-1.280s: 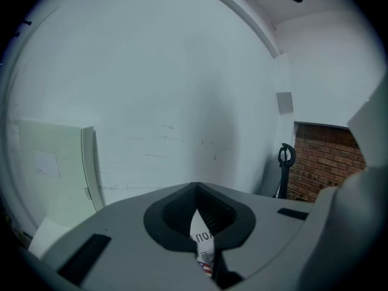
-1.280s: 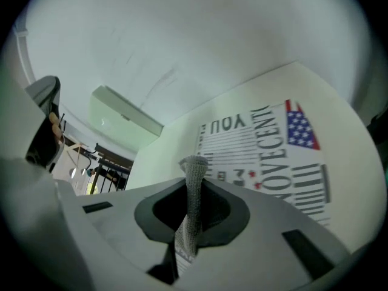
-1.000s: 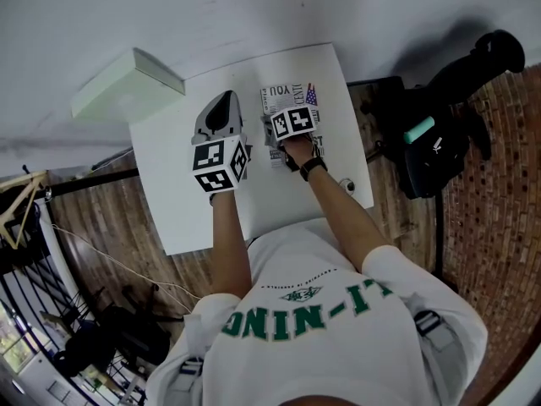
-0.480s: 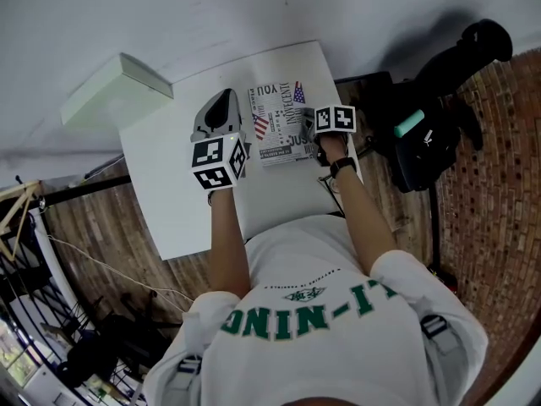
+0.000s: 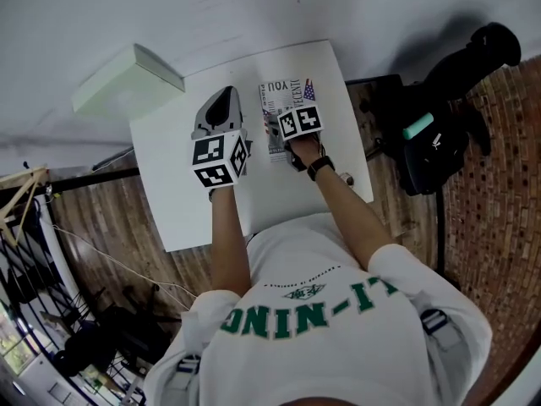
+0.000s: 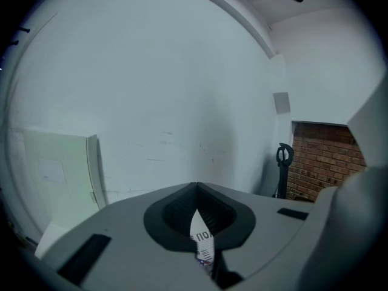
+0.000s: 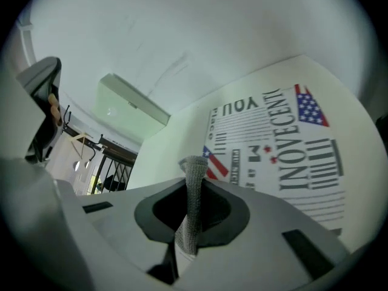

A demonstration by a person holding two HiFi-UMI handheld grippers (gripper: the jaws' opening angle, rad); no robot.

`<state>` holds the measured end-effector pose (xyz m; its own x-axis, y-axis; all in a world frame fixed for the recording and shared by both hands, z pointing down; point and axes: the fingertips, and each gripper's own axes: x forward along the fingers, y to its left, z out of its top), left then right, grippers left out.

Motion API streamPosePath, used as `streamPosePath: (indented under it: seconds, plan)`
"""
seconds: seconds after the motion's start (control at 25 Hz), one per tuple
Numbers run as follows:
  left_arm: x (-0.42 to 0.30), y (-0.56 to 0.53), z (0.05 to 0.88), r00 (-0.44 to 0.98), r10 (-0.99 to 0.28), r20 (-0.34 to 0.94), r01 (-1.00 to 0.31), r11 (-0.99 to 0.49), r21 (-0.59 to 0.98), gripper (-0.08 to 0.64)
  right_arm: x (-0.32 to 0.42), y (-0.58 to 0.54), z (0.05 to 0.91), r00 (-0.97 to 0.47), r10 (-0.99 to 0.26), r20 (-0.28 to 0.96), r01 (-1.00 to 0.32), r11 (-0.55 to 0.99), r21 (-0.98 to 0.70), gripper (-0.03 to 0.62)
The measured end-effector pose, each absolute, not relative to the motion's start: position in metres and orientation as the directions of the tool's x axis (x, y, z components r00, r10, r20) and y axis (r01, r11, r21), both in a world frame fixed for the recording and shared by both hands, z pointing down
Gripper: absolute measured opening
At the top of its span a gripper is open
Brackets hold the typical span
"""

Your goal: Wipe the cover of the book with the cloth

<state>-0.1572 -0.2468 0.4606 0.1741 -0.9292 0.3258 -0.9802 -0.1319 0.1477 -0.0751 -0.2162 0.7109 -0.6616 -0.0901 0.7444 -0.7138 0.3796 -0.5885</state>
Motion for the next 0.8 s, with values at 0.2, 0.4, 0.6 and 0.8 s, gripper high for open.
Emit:
streamPosePath:
  seconds: [0.2, 0.4, 0.6, 0.8]
  plan:
    - [-0.164, -0.244, 0.46, 0.157, -0.93, 0.332, -0.984, -0.118, 0.136, 0.008, -0.092, -0.204, 0.726, -0.636, -0.049, 0.77, -0.718, 0.404, -0.567, 0.032]
    - [-0.162, -0.246, 0.459, 0.17, -0.928, 0.333, -0.982, -0.132, 0.132, 0.008, -0.042, -0.223, 0.727, -0.62, -0.116, 0.776, -0.761, 0.332, -0.557, 0.032]
    - [-0.153, -0.248, 0.462, 0.194, -0.924, 0.331, -0.978, -0.155, 0.14, 0.008, 0.044, -0.245, 0.725, -0.544, -0.221, 0.81, -0.836, 0.225, -0.5, 0.032]
    - [-0.143, -0.248, 0.461, 0.209, -0.922, 0.326, -0.975, -0.171, 0.144, 0.008, 0.09, -0.242, 0.735, -0.467, -0.248, 0.849, -0.884, 0.153, -0.442, 0.032]
